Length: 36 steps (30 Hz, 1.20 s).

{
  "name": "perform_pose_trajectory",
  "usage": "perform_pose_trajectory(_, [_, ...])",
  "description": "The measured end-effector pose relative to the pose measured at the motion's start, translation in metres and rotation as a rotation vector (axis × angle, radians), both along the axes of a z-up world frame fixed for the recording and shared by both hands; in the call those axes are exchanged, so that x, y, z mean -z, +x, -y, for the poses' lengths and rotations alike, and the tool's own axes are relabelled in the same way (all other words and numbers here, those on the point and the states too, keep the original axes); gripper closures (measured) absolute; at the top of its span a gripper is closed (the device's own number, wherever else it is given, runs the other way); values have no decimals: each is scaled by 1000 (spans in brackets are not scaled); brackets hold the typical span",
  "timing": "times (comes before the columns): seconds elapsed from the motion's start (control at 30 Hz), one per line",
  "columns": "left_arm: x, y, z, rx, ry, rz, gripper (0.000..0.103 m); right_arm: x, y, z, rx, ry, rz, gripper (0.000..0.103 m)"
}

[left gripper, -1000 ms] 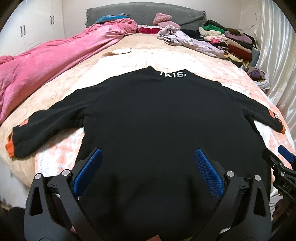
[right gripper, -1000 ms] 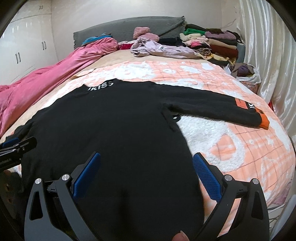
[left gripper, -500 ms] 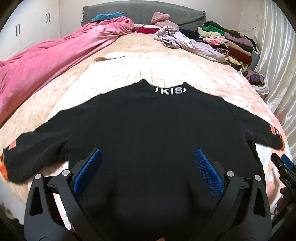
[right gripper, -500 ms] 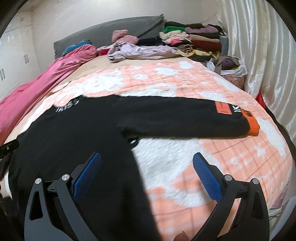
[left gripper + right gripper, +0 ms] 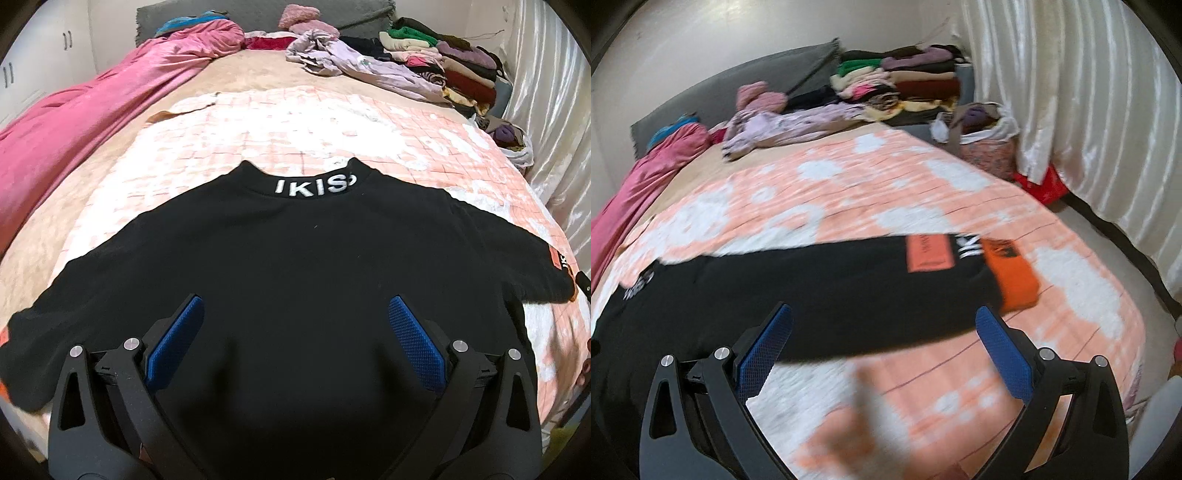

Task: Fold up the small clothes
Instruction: 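Reach the right tool to the orange sleeve cuff and grasp it, then carry the sleeve with the right tool across the sweatshirt body and release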

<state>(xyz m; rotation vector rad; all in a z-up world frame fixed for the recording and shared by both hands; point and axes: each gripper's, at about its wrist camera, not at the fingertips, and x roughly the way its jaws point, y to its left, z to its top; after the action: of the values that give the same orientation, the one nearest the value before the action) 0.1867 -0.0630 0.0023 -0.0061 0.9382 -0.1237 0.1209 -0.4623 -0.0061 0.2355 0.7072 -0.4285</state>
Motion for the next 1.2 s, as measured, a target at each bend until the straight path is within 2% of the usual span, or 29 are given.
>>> perform_pose_trajectory(0.3, [5, 31, 27, 82, 8, -12, 9, 8, 17, 51, 94, -3, -39, 4])
perform_pose_trajectory(0.43, [13, 38, 34, 98, 15, 8, 9, 14, 21, 74, 137, -6, -57, 4])
perform_pose_trajectory(0.63, [34, 47, 34, 87, 42, 11, 9, 29, 21, 115, 205, 81, -90, 7])
perform_pose_trajectory(0.67, [38, 49, 33, 81, 46, 9, 9, 34, 21, 123, 221, 106, -98, 9])
perform_pose_trajectory(0.7, [40, 50, 31, 73, 49, 9, 9, 36, 21, 127, 229, 118, -102, 21])
perform_pose_trajectory(0.73, [43, 52, 29, 66, 53, 13, 9, 39, 22, 131, 232, 131, -105, 28])
perform_pose_trajectory(0.87, [46, 54, 25, 53, 57, 26, 9, 52, 24, 140, 224, 194, -112, 36])
perform_pose_trajectory(0.97, [50, 56, 23, 50, 48, 20, 9, 60, 24, 144, 193, 277, -84, 48])
perform_pose_trajectory(1.0, [51, 56, 22, 50, 45, 18, 9, 60, 24, 143, 178, 289, -75, 57])
perform_pose_trajectory(1.07, [52, 56, 22, 51, 38, 21, 9, 56, 24, 140, 135, 305, -51, 69])
perform_pose_trajectory(1.1, [52, 56, 21, 53, 35, 24, 9, 54, 23, 139, 113, 322, -34, 81])
perform_pose_trajectory(1.2, [50, 54, 18, 60, 17, 33, 9, 42, 20, 131, 62, 326, 16, 90])
